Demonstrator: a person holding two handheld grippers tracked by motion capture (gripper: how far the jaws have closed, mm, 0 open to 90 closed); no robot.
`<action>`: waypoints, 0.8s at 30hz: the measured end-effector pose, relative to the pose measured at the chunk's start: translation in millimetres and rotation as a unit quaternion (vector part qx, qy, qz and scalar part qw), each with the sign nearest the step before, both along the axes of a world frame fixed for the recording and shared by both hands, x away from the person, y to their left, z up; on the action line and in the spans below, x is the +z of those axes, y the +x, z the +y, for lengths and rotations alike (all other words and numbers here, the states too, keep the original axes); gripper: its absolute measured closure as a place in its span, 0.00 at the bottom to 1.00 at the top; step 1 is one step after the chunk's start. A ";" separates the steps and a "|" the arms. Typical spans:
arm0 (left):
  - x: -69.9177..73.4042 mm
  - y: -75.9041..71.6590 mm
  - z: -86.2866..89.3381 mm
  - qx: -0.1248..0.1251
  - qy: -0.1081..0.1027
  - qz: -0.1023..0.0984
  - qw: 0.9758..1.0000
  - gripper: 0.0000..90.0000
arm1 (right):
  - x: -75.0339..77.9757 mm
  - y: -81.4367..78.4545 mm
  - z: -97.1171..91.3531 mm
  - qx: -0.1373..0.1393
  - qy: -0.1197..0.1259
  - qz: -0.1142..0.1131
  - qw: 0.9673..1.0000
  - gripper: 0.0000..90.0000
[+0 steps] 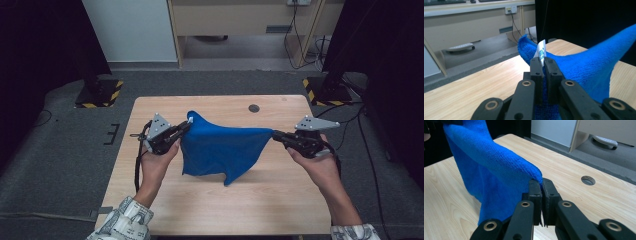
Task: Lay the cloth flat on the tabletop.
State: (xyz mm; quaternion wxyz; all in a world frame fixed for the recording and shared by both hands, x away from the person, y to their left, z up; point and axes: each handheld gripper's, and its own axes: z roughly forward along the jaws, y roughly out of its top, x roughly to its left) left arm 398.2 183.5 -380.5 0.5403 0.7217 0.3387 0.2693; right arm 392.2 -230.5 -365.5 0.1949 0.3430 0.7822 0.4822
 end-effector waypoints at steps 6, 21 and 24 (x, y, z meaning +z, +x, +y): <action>4.8 -5.5 -3.0 -0.004 0.002 -0.008 1.000 0.95 | 3.4 -3.2 -4.3 0.000 0.003 -0.001 1.000 0.97; 17.5 -32.7 -10.3 -0.024 0.003 -0.019 1.000 0.94 | 28.9 -23.2 -16.7 0.007 0.007 -0.019 1.000 0.97; 22.1 -44.8 -11.8 -0.027 0.003 -0.025 0.999 0.95 | 35.2 -29.0 -18.5 0.010 0.007 -0.025 1.000 0.97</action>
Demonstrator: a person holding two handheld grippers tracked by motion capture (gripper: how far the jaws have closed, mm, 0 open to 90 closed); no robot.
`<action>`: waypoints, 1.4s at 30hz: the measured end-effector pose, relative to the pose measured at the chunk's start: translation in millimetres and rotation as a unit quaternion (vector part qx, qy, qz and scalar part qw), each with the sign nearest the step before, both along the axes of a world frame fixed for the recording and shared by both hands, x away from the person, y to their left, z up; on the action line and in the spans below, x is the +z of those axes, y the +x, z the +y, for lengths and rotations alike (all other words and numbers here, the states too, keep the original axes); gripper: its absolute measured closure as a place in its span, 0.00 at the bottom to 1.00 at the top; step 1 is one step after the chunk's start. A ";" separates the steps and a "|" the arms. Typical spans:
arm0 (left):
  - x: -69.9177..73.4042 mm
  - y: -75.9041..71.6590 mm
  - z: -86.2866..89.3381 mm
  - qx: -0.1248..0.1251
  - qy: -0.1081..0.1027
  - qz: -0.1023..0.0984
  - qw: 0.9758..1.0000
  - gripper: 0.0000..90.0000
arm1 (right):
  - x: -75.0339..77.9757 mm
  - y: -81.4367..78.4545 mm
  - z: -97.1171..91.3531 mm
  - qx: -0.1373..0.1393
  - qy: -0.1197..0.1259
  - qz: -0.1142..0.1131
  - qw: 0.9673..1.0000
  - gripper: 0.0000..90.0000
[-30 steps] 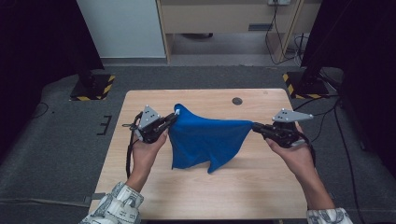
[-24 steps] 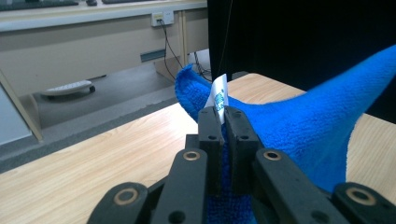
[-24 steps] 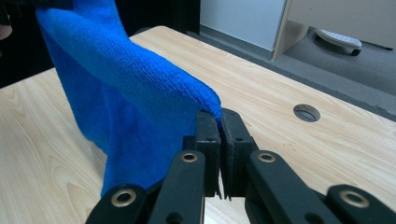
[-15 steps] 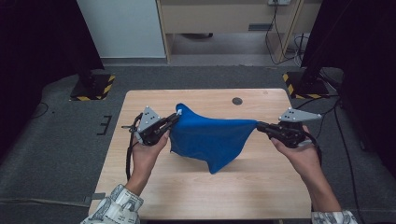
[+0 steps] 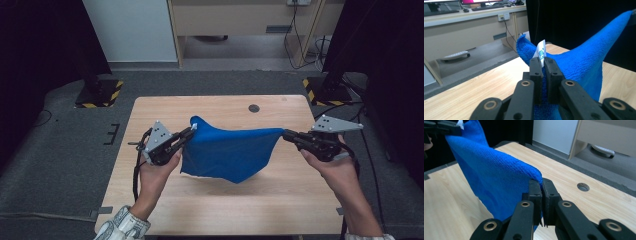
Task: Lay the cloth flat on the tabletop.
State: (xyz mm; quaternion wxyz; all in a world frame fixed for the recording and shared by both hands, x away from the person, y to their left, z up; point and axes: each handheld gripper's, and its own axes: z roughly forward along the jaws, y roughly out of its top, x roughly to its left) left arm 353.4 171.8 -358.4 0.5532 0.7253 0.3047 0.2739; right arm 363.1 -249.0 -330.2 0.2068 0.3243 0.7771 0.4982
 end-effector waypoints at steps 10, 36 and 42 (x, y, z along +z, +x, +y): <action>14.3 -28.8 -1.8 -0.014 -0.019 -0.001 1.000 0.96 | 31.6 -23.8 -3.1 0.008 -0.020 -0.016 1.000 0.97; -107.4 108.2 9.2 0.106 0.005 0.089 0.990 0.95 | -95.7 130.5 55.4 -0.030 -0.096 0.117 0.988 0.97; -115.6 123.1 10.7 0.118 0.010 0.095 0.988 0.95 | -116.0 148.6 61.7 -0.040 -0.106 0.135 0.984 0.97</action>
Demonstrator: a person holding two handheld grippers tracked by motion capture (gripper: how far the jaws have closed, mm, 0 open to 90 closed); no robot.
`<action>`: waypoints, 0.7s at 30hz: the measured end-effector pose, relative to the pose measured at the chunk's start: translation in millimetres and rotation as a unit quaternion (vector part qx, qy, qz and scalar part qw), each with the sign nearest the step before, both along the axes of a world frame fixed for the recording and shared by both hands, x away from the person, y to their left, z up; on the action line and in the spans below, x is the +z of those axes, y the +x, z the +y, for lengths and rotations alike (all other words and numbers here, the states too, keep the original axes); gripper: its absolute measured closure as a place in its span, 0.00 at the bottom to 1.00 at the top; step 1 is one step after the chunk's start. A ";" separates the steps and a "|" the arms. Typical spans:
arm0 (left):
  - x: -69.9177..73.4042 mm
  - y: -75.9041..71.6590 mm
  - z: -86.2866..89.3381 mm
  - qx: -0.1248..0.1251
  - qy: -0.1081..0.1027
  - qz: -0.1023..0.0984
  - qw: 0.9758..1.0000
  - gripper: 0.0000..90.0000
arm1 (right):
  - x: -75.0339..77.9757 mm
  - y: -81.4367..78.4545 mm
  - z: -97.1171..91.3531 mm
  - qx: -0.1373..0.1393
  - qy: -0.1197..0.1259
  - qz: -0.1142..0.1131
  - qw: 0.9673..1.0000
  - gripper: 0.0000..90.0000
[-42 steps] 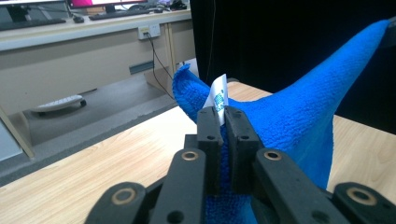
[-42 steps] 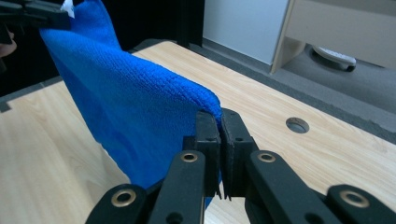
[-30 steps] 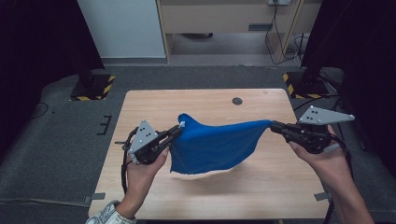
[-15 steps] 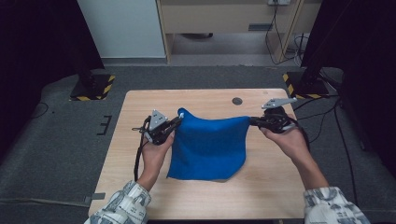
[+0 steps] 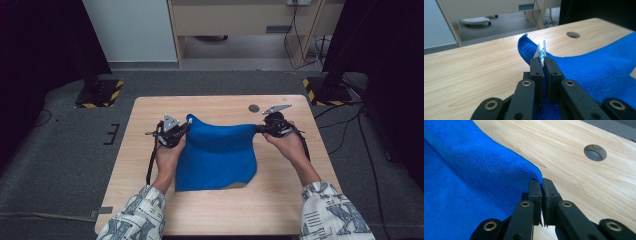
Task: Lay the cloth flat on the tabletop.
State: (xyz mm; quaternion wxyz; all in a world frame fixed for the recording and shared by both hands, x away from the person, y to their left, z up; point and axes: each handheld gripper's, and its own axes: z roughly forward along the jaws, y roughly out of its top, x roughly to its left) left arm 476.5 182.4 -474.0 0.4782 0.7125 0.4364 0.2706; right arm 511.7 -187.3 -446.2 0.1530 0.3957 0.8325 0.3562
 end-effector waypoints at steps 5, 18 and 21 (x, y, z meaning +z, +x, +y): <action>-5.8 4.8 1.5 0.003 0.006 0.007 1.000 0.95 | -5.9 7.1 5.1 -0.005 -0.001 -0.002 1.000 0.97; -6.0 14.1 19.4 0.014 0.010 0.011 1.000 0.95 | -12.5 20.5 27.8 -0.008 -0.004 -0.007 1.000 0.97; -7.2 16.3 22.4 0.013 0.013 0.013 1.000 0.95 | -16.7 21.8 32.2 -0.007 -0.010 -0.005 1.000 0.97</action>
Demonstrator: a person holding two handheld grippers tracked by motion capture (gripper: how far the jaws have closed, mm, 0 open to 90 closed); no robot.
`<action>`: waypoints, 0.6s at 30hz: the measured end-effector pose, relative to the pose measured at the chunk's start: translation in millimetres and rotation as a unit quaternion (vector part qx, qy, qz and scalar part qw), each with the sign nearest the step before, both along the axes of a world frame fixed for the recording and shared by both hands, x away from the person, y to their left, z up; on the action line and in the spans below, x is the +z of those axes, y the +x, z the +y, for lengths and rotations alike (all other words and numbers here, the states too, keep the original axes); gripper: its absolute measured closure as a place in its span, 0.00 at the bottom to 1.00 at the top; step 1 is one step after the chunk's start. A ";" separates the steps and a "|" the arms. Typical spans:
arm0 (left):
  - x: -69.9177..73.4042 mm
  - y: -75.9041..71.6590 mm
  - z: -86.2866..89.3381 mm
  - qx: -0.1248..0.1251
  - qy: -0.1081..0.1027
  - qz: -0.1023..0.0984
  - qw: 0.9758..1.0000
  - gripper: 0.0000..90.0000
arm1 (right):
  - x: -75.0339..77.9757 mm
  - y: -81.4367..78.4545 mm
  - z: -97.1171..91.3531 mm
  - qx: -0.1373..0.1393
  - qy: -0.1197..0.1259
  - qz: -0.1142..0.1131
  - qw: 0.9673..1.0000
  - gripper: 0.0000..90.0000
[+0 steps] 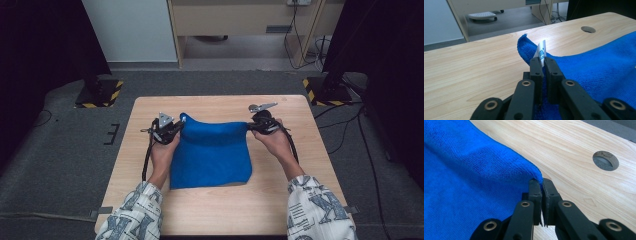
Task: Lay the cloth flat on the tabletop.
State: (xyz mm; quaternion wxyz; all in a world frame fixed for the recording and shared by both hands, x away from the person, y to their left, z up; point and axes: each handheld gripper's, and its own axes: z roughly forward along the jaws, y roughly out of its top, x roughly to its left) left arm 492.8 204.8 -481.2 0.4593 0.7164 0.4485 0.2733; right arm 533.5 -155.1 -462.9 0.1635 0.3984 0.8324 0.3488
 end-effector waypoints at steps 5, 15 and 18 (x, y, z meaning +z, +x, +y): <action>-2.0 3.8 3.7 0.002 -0.004 0.001 1.000 0.95 | -3.6 2.4 6.6 0.000 0.000 -0.001 1.000 0.97; -6.1 10.1 10.7 0.002 -0.008 0.009 1.000 0.94 | -6.2 3.9 10.7 -0.005 -0.008 0.001 1.000 0.97; -7.6 11.8 11.4 -0.001 -0.014 0.009 1.000 0.94 | -6.7 5.0 10.2 -0.009 -0.010 0.001 1.000 0.97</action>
